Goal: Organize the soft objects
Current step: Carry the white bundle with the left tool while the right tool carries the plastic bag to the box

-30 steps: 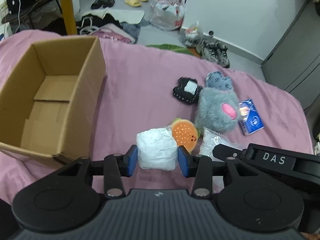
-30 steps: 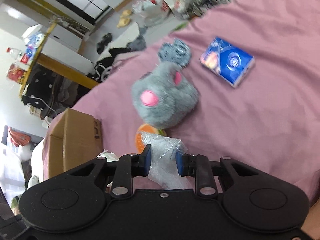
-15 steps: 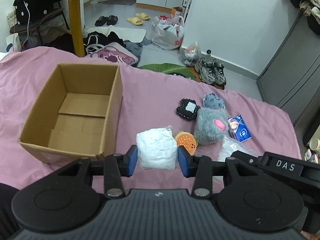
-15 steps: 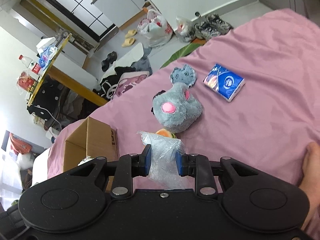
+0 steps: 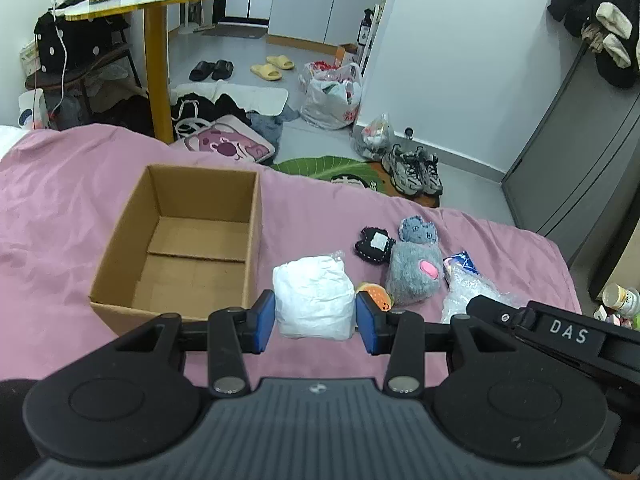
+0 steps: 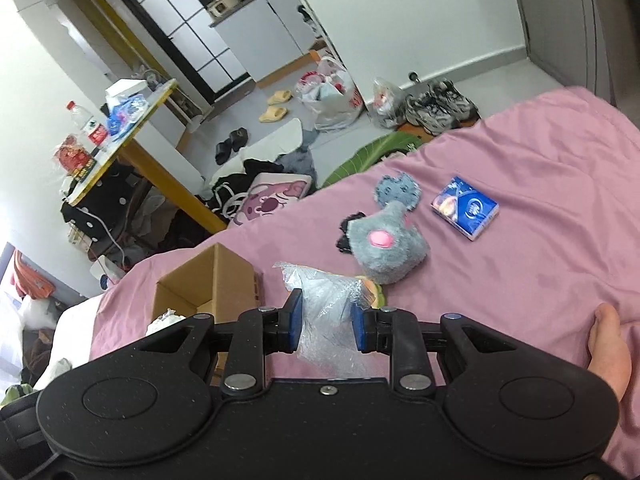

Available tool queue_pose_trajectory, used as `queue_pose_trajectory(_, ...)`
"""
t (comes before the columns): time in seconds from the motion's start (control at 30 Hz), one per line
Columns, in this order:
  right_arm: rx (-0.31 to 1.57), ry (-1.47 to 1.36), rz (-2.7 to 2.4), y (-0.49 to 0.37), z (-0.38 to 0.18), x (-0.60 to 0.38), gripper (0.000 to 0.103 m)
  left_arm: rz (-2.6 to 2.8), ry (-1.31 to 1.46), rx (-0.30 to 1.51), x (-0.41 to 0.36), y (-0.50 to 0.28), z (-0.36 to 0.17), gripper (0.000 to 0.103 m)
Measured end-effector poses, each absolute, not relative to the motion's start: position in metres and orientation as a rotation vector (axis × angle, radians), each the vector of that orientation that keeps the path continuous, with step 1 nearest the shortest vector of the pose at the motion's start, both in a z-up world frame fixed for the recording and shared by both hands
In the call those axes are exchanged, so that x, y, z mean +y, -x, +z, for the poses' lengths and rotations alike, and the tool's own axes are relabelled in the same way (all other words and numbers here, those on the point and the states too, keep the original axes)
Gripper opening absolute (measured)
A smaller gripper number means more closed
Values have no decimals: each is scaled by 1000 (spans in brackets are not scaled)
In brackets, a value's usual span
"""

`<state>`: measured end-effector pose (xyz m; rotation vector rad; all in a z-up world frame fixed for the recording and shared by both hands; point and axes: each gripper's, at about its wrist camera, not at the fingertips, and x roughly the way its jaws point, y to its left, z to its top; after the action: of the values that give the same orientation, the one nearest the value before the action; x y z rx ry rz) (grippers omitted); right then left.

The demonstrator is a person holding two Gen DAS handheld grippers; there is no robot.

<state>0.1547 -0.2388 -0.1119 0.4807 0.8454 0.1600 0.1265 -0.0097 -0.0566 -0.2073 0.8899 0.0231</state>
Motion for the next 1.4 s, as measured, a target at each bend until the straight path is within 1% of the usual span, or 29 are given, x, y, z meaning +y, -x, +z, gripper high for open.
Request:
queue_pose_trajectory(0.5,770,-338,235,-155,-73,-201,25,25,211,812,32,-121,-29,42)
queue_pose_trajectory(0.7,800,-231,304,-166,-62,-175,25,33,211,790,45,-129,-24,42)
queue_pose_trajectory(1.0,808,-99,376,-174,-54,-136,25,59,234,789,70,-140,-27,42)
queue_pose_trajectory(1.4,828,-75,429,-204,-61,-113,25,88,262,824,102,-173,-47,42)
